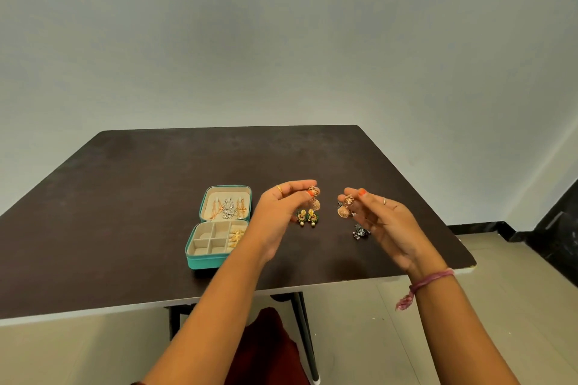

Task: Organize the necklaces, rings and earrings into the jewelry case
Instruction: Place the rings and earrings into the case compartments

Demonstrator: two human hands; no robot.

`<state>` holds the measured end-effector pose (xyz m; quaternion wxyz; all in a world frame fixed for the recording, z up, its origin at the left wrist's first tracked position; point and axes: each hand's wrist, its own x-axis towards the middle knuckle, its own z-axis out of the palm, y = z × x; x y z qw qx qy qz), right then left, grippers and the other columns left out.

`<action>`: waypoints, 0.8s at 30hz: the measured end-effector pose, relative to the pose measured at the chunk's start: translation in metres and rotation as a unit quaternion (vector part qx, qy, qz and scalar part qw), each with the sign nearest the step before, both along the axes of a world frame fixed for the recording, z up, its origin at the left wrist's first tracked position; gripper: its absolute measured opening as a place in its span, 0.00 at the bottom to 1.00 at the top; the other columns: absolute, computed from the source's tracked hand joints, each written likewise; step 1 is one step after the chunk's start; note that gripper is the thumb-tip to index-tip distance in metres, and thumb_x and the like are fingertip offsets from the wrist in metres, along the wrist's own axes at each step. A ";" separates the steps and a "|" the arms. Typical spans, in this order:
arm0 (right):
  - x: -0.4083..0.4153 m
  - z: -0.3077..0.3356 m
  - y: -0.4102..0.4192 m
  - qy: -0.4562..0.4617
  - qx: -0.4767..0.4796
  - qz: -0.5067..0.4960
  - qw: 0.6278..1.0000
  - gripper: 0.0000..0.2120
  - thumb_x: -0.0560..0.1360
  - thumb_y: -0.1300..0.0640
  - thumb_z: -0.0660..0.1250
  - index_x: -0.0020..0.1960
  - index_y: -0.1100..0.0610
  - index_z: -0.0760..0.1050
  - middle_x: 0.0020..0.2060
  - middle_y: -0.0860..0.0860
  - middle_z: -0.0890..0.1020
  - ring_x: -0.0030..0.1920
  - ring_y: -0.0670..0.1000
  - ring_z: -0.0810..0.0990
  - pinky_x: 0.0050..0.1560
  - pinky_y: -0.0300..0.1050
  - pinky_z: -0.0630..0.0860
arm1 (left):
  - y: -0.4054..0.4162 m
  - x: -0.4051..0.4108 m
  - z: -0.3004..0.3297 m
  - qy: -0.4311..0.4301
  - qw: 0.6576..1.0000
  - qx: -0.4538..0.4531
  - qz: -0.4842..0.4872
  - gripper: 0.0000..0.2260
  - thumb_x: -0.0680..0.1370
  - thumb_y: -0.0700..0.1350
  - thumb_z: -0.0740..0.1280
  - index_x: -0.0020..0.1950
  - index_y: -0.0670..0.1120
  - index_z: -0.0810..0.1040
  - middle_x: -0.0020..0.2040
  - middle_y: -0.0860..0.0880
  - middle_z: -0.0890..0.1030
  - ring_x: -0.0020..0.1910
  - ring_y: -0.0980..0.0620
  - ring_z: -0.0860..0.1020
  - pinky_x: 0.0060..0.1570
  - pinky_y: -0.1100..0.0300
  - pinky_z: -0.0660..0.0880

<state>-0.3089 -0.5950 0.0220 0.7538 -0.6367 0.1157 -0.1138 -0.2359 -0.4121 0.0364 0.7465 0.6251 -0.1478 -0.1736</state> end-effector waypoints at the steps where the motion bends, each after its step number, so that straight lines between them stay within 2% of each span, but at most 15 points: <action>1: 0.000 -0.001 0.003 -0.001 0.003 0.011 1.000 0.12 0.79 0.55 0.62 0.57 0.57 0.80 0.52 0.52 0.84 0.58 0.49 0.80 0.65 0.46 0.71 | 0.005 0.000 0.002 0.015 1.000 -0.015 0.002 0.08 0.76 0.38 0.67 0.50 0.48 0.83 0.46 0.52 0.85 0.36 0.64 0.78 0.32 0.69 0.68; 3: 0.001 -0.002 0.009 -0.001 -0.015 0.029 0.999 0.12 0.79 0.58 0.61 0.59 0.56 0.79 0.53 0.51 0.84 0.59 0.49 0.80 0.66 0.46 0.70 | 0.013 0.003 0.004 0.027 0.999 -0.020 0.009 0.08 0.76 0.37 0.67 0.48 0.48 0.83 0.47 0.50 0.85 0.37 0.62 0.77 0.36 0.65 0.67; 5: 0.002 -0.002 0.014 -0.006 -0.031 0.047 0.998 0.13 0.79 0.62 0.61 0.60 0.57 0.78 0.54 0.51 0.84 0.60 0.49 0.79 0.65 0.45 0.71 | 0.022 0.006 0.005 0.013 1.000 -0.007 0.009 0.09 0.75 0.37 0.68 0.49 0.48 0.84 0.49 0.49 0.85 0.42 0.58 0.77 0.40 0.62 0.67; 10: 0.007 -0.011 0.028 -0.032 -0.040 0.070 0.996 0.16 0.76 0.68 0.64 0.61 0.58 0.77 0.54 0.52 0.84 0.57 0.50 0.81 0.58 0.40 0.77 | 0.046 0.016 0.005 -0.057 0.994 0.095 -0.001 0.16 0.72 0.31 0.69 0.53 0.49 0.82 0.51 0.48 0.84 0.52 0.54 0.80 0.52 0.63 0.76; 11: 0.008 -0.014 0.031 -0.034 -0.051 0.073 0.995 0.16 0.76 0.68 0.64 0.62 0.59 0.76 0.54 0.52 0.84 0.57 0.50 0.81 0.58 0.41 0.77 | 0.051 0.017 0.005 -0.074 0.989 0.130 -0.015 0.17 0.72 0.30 0.69 0.54 0.49 0.81 0.51 0.49 0.83 0.52 0.54 0.81 0.52 0.63 0.77; 15: 0.015 -0.026 0.048 -0.024 -0.044 0.083 0.995 0.15 0.76 0.66 0.65 0.62 0.59 0.76 0.52 0.53 0.84 0.56 0.51 0.82 0.55 0.41 0.78 | 0.062 0.022 0.000 -0.091 0.971 0.216 -0.045 0.15 0.72 0.31 0.71 0.53 0.48 0.80 0.48 0.49 0.83 0.47 0.55 0.81 0.42 0.69 0.77; 19: 0.022 -0.035 0.063 -0.008 -0.039 0.085 0.996 0.13 0.75 0.65 0.67 0.59 0.58 0.78 0.51 0.54 0.85 0.54 0.52 0.82 0.57 0.45 0.78 | 0.062 0.027 -0.008 -0.104 0.957 0.269 -0.036 0.10 0.72 0.36 0.73 0.50 0.47 0.80 0.42 0.50 0.83 0.43 0.55 0.81 0.42 0.69 0.75; 21: 0.025 -0.039 0.067 0.004 -0.025 0.082 0.996 0.13 0.74 0.67 0.67 0.58 0.60 0.79 0.50 0.56 0.85 0.52 0.52 0.83 0.56 0.46 0.79 | 0.058 0.029 -0.011 -0.128 0.940 0.315 -0.030 0.08 0.72 0.37 0.73 0.49 0.46 0.80 0.41 0.50 0.82 0.42 0.56 0.80 0.42 0.69 0.74; 24: 0.028 -0.043 0.070 0.027 -0.030 0.086 0.995 0.12 0.74 0.68 0.67 0.56 0.60 0.80 0.49 0.57 0.84 0.49 0.52 0.83 0.53 0.45 0.80 | 0.049 0.034 -0.015 -0.171 0.897 0.405 -0.049 0.07 0.72 0.39 0.73 0.48 0.46 0.80 0.42 0.50 0.82 0.42 0.55 0.79 0.43 0.67 0.73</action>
